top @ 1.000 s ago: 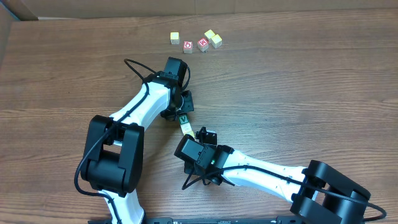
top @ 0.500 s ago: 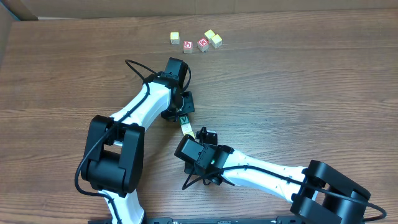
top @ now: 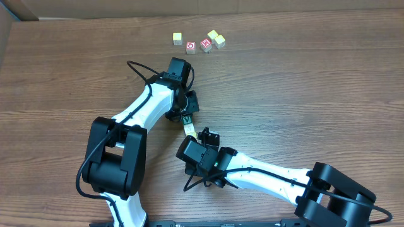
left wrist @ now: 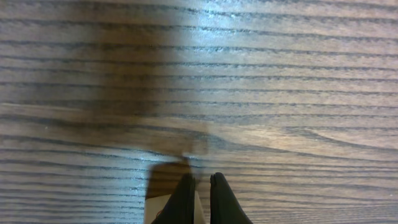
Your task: Flip 5 blocks
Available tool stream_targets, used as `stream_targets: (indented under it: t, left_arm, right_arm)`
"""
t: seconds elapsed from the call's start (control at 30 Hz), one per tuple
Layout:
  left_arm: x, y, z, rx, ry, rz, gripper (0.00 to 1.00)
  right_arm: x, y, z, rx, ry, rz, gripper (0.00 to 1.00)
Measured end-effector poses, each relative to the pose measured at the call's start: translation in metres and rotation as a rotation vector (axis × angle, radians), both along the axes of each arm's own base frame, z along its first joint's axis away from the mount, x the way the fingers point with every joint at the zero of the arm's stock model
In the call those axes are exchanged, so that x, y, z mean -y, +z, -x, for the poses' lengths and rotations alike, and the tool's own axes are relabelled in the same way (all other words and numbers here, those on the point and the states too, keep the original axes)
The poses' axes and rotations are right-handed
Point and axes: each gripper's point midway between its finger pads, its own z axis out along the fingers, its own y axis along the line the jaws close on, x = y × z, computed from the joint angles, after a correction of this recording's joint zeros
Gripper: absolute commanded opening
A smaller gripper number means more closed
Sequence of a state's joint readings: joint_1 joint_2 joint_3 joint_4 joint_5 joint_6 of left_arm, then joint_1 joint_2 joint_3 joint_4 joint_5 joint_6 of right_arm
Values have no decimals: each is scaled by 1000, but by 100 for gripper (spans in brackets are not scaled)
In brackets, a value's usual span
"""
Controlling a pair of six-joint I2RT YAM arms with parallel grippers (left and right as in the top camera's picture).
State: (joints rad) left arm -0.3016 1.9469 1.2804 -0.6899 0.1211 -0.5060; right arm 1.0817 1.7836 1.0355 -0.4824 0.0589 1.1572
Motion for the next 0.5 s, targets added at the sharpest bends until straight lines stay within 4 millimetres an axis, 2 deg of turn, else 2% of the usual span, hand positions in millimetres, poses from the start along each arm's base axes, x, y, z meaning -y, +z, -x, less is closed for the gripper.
stream_targets:
  t: [0.3,0.5]
  left_arm:
    - [3,2,-6,25,10,13,4]
    - [0,8,-12,33,20,16,4]
  right_arm:
    - [-1,0,1,-11,-12,-11,4]
    - [3,-1,10,-56,23,11,4]
